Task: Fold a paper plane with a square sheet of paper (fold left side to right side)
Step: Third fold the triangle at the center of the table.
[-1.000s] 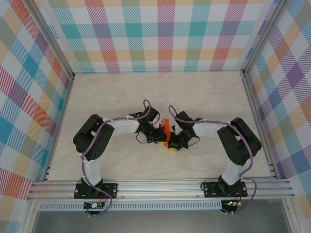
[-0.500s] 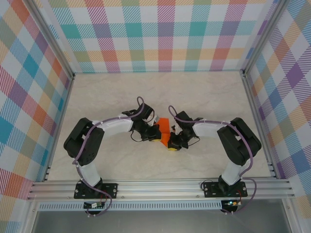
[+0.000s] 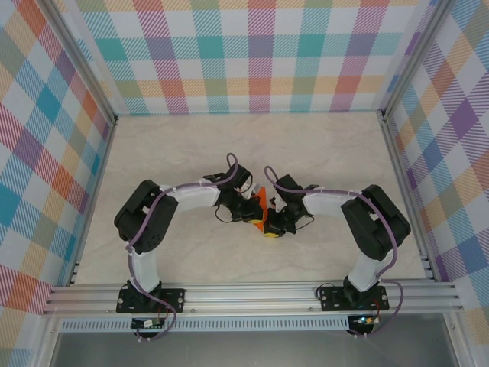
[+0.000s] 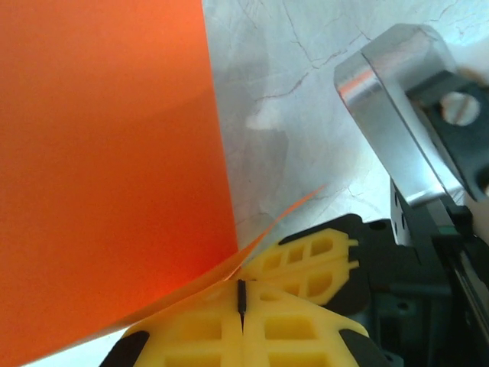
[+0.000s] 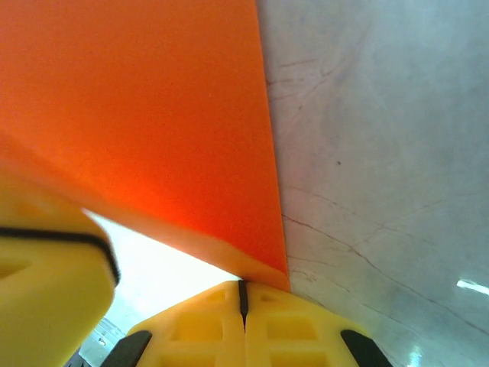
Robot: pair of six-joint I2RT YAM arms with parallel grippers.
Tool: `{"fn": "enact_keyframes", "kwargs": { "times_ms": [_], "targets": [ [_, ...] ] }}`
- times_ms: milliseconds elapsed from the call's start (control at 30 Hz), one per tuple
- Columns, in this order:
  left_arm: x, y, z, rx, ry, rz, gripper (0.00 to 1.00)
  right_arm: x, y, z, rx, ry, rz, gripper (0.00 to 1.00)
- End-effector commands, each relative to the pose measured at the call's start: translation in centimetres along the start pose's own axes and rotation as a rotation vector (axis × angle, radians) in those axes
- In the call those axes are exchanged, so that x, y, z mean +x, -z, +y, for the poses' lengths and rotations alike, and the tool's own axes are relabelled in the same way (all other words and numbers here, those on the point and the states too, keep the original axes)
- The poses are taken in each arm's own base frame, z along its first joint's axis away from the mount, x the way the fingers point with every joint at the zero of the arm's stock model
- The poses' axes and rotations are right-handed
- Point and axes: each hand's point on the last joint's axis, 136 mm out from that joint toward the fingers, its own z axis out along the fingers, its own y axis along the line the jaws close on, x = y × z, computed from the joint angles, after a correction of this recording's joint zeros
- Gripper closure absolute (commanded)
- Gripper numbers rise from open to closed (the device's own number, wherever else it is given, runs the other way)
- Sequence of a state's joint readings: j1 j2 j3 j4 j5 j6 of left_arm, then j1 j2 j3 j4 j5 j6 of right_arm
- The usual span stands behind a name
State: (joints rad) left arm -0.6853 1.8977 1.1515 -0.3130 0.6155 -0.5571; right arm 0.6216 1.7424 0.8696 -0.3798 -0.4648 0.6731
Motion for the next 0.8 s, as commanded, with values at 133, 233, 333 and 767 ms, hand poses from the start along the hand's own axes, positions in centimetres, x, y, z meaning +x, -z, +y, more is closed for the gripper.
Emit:
{"fn": "enact_keyframes", "kwargs": {
  "times_ms": [133, 233, 333, 767],
  "targets": [
    [0.1, -1.2, 1.6, -0.058, -0.004, 0.024, 0.96, 1.6, -1.5, -4.9, 0.186, -0.079, 0.057, 1.00],
    [0.2, -1.6, 2.6, -0.082, -0.004, 0.030, 0.96, 1.6, -1.4, -5.0, 0.193, -0.077, 0.056, 1.00],
    [-0.1, -1.7, 3.2, -0.098, -0.017, 0.028, 0.96, 1.6, -1.5, -5.1, 0.199, -0.080, 0.058, 1.00],
    [-1.7, -0.9, 5.5, -0.074, -0.180, -0.107, 0.96, 1.7, -1.5, -5.3, 0.203, -0.074, 0.062, 1.00]
  ]
}}
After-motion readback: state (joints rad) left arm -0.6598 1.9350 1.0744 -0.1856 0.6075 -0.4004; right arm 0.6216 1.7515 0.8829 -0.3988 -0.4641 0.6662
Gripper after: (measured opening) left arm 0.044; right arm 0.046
